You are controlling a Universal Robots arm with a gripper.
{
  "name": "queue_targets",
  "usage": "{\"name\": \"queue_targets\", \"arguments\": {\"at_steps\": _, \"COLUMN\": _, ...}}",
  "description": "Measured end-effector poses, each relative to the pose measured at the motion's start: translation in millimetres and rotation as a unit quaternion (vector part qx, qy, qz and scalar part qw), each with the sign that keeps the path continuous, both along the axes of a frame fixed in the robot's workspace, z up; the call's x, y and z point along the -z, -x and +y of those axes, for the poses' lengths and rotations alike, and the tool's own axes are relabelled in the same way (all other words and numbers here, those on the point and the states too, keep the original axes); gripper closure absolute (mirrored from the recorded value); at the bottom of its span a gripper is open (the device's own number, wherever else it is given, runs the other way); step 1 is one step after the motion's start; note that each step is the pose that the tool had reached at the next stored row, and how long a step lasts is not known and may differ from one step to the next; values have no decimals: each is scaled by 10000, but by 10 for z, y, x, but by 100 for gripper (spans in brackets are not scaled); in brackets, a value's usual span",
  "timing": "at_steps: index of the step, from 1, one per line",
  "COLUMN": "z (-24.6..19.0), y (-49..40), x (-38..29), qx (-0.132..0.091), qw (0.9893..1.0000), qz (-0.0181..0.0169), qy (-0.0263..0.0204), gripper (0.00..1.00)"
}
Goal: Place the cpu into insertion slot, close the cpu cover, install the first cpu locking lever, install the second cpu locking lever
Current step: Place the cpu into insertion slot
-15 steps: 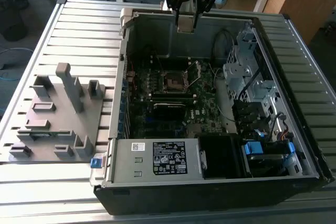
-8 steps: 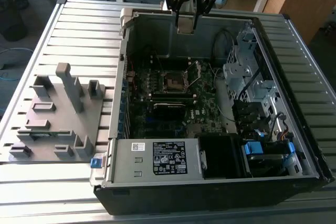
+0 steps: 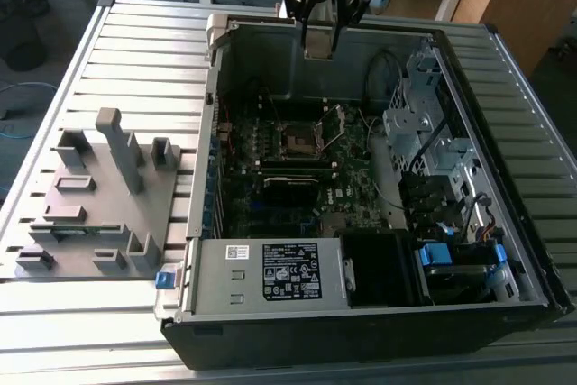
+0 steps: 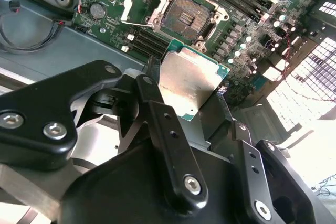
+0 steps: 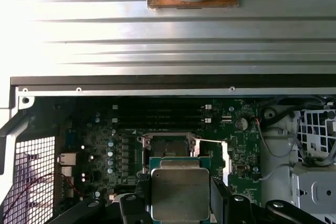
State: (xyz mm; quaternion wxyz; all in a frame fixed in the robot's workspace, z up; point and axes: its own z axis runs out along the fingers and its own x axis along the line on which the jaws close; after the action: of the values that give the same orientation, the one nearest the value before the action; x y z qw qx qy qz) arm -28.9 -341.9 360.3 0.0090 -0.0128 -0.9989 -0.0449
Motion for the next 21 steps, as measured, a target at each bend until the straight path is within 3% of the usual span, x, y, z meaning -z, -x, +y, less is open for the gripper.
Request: {"name": "queue_targets", "arguments": {"at_steps": 21, "z": 0, "y": 0, "x": 38, "qx": 0, "qw": 10000, "qz": 0, "qy": 3, "gripper": 46}}
